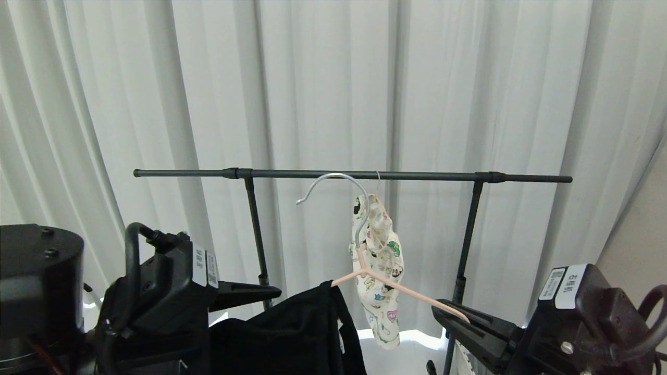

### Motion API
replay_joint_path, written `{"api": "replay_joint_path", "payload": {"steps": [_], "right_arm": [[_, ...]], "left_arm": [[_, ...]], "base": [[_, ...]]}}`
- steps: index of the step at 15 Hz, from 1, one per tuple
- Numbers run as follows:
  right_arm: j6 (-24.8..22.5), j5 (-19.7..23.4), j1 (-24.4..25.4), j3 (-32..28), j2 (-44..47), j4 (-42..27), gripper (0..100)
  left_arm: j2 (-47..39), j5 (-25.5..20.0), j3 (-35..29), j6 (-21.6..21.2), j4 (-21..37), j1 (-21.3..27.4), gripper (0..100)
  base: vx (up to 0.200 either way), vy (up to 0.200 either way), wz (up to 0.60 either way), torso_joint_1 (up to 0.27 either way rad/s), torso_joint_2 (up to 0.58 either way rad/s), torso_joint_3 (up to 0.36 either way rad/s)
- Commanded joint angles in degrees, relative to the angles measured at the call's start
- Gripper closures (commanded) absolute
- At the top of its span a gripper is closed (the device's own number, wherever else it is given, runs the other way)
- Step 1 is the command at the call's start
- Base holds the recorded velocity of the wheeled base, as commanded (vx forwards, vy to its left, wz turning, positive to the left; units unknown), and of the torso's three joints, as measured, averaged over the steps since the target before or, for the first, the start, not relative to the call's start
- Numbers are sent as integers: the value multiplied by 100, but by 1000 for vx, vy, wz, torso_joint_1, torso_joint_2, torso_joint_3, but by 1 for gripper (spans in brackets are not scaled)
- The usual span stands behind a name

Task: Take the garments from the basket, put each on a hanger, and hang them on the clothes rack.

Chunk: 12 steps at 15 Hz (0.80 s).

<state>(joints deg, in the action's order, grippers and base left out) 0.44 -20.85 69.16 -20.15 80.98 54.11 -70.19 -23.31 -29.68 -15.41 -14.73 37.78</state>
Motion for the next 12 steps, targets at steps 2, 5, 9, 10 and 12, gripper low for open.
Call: {"api": "replay_joint_path", "payload": {"steps": [2, 5, 9, 10, 12], "right_arm": [[-9, 2, 63, 2, 23, 3, 100], [-9, 2, 63, 2, 23, 3, 100], [-9, 2, 63, -6, 23, 3, 100], [-9, 2, 63, -6, 32, 3, 100], [-9, -7, 63, 11, 67, 3, 0]], "left_arm": [[-232, -7, -2, -6, -4, 1, 0], [-249, -16, 15, -6, -4, 1, 100], [-249, -7, 103, -6, -4, 1, 100], [-240, -7, 112, 3, -4, -7, 100], [-249, 2, 112, 3, -4, -25, 100]], "base": [[0, 0, 0, 0, 0, 0], [0, 0, 0, 0, 0, 0], [0, 0, 0, 0, 0, 0], [0, 0, 0, 0, 0, 0], [0, 0, 0, 0, 0, 0]]}}
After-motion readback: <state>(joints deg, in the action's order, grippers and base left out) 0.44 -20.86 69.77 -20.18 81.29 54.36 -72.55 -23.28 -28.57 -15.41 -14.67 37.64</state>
